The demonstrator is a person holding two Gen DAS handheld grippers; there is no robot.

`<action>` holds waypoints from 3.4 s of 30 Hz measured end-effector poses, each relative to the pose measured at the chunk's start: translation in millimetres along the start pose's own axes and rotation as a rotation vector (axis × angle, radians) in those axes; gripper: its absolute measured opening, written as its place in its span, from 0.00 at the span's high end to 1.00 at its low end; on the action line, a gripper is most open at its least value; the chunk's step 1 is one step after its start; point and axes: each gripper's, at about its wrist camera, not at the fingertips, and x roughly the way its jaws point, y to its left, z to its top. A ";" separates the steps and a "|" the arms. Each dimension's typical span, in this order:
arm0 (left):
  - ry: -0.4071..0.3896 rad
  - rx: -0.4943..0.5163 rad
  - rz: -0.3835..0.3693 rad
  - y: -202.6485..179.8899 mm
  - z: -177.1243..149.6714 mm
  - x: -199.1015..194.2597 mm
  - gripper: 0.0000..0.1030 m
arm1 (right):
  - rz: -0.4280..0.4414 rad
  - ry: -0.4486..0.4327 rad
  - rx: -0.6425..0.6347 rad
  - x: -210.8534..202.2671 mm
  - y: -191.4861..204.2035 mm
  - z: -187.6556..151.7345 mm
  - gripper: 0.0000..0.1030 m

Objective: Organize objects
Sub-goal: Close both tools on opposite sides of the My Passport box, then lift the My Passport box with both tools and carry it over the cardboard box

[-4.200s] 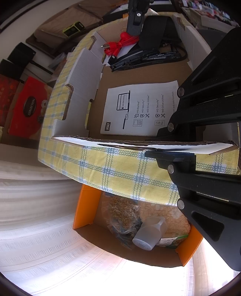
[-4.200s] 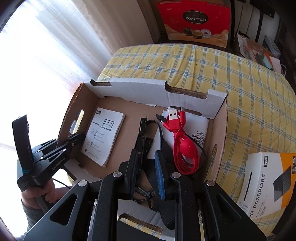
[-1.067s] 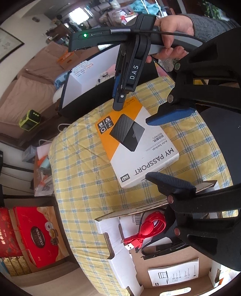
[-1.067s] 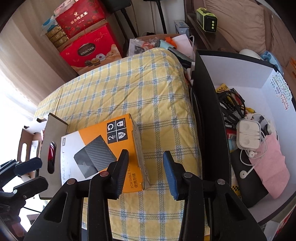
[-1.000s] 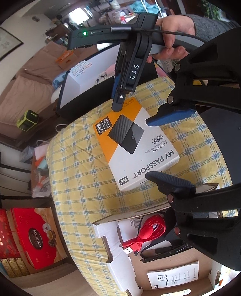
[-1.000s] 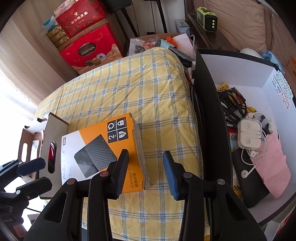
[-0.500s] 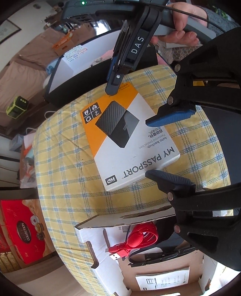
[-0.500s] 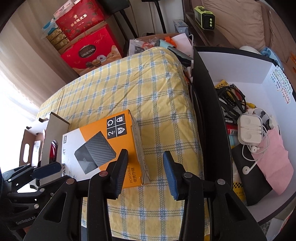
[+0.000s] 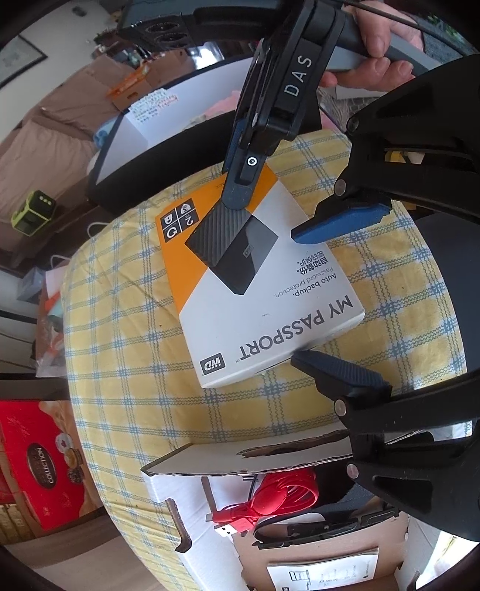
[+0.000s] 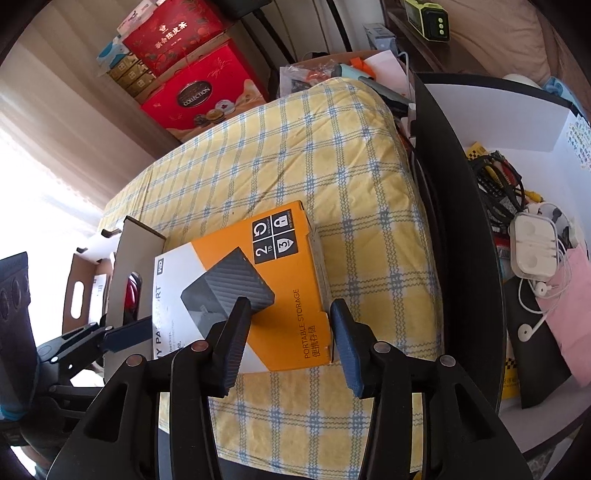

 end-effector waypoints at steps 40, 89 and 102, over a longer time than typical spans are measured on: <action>-0.256 -0.166 0.091 197.3 -36.8 -154.6 0.56 | 0.133 -0.006 -0.319 4.2 232.2 -20.9 0.57; -0.306 -0.402 -0.018 282.0 -72.1 -147.9 0.31 | 0.111 0.060 -0.394 90.6 280.8 6.2 0.42; -0.243 -0.369 -0.012 269.5 -76.6 -116.2 0.58 | 0.120 0.084 -0.385 105.9 286.2 4.1 0.43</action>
